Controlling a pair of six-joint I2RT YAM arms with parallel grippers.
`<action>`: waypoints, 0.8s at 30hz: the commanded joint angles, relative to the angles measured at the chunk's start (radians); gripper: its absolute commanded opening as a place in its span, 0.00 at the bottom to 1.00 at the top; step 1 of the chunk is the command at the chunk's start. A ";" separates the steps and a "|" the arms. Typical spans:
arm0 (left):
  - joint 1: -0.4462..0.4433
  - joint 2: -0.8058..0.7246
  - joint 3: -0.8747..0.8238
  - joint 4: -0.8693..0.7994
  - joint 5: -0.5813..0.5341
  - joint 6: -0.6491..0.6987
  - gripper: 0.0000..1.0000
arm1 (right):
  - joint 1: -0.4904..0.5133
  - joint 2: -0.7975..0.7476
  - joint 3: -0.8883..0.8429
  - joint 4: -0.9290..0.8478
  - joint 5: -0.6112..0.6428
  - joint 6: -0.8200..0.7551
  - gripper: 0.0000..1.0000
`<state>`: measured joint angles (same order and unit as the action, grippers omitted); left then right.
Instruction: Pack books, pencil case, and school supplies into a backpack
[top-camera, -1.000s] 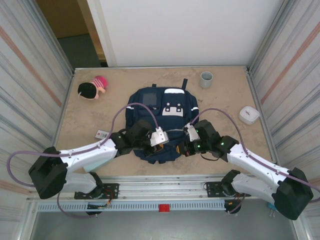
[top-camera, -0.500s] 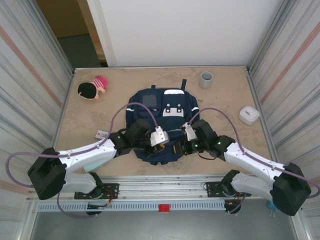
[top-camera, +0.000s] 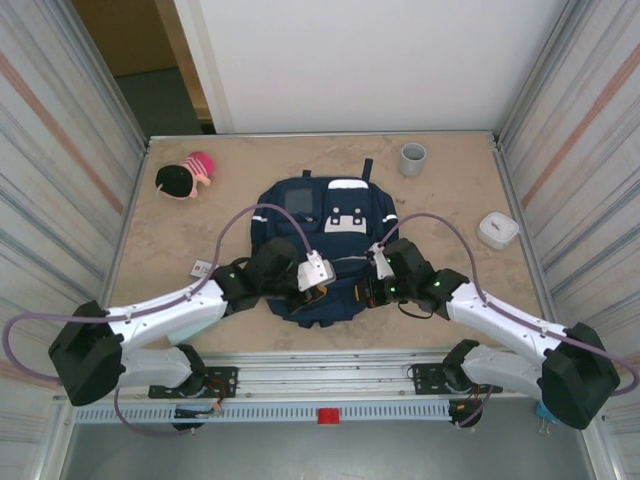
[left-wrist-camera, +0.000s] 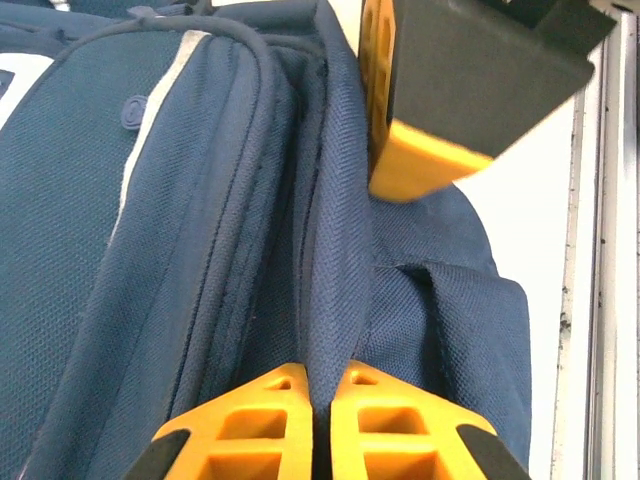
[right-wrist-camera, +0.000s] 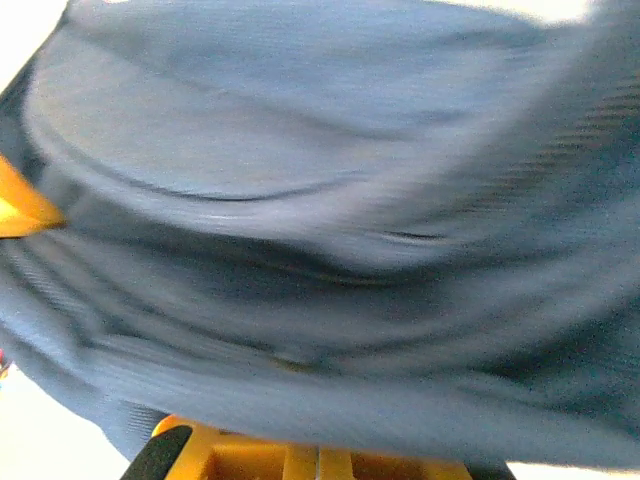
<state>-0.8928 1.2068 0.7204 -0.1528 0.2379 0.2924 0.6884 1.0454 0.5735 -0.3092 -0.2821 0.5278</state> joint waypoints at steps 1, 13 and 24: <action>0.052 -0.109 -0.024 -0.030 -0.037 0.008 0.08 | -0.087 -0.081 0.006 -0.139 0.093 -0.043 0.00; 0.115 -0.290 -0.113 -0.071 0.027 -0.048 0.50 | -0.191 -0.148 0.004 -0.026 -0.224 -0.093 0.00; -0.030 0.034 0.123 0.009 -0.103 -0.136 0.78 | -0.062 -0.132 0.092 -0.031 -0.201 -0.154 0.00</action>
<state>-0.9127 1.1870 0.7845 -0.1772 0.1913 0.1871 0.6044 0.9195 0.5995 -0.3904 -0.4450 0.4229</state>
